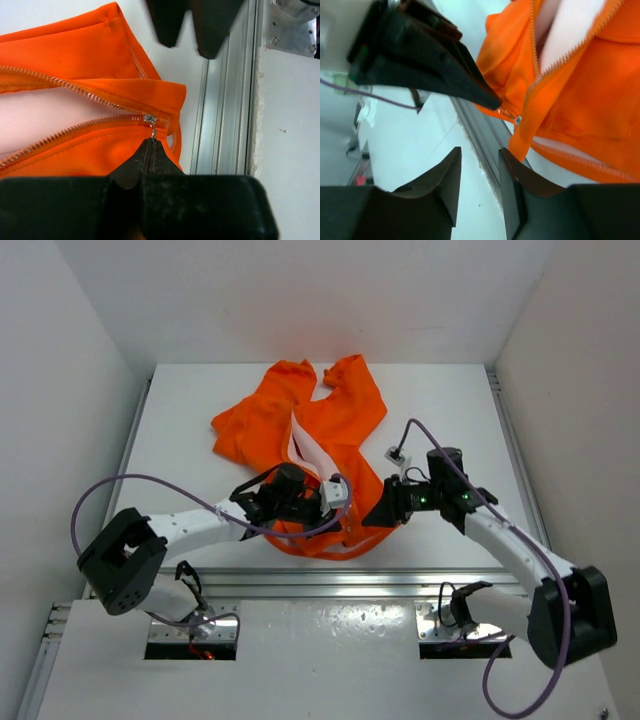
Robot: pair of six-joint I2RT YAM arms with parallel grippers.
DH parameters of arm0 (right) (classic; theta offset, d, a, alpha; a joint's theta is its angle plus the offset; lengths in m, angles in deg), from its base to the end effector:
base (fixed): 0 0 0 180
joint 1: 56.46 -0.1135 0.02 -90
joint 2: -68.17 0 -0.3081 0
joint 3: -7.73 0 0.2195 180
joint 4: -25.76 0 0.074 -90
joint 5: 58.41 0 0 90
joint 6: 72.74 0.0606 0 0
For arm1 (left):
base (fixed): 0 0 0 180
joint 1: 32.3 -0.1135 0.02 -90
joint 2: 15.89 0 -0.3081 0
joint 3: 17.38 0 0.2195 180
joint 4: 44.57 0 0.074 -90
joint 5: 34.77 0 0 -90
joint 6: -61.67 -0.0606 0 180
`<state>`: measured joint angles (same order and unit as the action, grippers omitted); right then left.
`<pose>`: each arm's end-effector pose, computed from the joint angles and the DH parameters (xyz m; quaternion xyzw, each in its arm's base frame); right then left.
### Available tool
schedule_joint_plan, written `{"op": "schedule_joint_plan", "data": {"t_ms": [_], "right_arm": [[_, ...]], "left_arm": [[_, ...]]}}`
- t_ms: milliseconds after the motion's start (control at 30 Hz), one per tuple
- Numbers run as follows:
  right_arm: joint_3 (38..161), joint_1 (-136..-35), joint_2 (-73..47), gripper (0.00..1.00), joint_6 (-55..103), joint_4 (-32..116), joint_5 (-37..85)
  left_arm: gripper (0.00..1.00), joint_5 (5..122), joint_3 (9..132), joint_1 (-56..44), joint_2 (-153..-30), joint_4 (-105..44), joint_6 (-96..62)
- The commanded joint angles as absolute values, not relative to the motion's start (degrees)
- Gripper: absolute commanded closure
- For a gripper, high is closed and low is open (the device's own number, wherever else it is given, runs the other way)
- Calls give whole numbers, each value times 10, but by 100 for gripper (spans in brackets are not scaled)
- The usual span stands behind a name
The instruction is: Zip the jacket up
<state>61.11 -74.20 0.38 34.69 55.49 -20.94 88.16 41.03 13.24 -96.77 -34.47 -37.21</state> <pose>0.1717 0.1054 0.2669 -0.1746 0.8254 0.4941 0.2099 0.1721 -0.2224 0.2666 0.5057 0.6857 -0.3809 0.3592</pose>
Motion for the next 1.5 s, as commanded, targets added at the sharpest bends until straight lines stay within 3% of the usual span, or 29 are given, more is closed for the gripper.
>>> {"op": "schedule_joint_plan", "data": {"t_ms": [0, 133, 233, 433, 567, 700, 900, 1267, 1467], "right_arm": [[553, -740, 66, 66, 444, 456, -151], [522, -747, 114, 78, 514, 424, -143], [515, -774, 107, 80, 530, 387, -141], [499, -783, 47, 70, 616, 285, -109], [493, -806, 38, 72, 665, 268, -73], [481, -833, 50, 73, 694, 281, -18], [485, -892, 65, 66, 735, 378, 92], [472, -891, 9, 55, 843, 313, 110], [459, -897, -22, 55, 863, 233, 118]], "left_arm": [[100, 922, 440, 110, -979, -386, -345], [100, 929, 452, 92, -1000, -399, -311], [100, 935, 458, 75, -1005, -405, -282], [100, 941, 464, 64, -1005, -411, -260], [100, 935, 464, 64, -1005, -416, -253], [100, 922, 458, 64, -997, -422, -241], [100, 879, 407, 64, -974, -482, -168], [100, 848, 446, 53, -974, -471, -138], [100, 872, 452, 42, -982, -476, -113]]}}
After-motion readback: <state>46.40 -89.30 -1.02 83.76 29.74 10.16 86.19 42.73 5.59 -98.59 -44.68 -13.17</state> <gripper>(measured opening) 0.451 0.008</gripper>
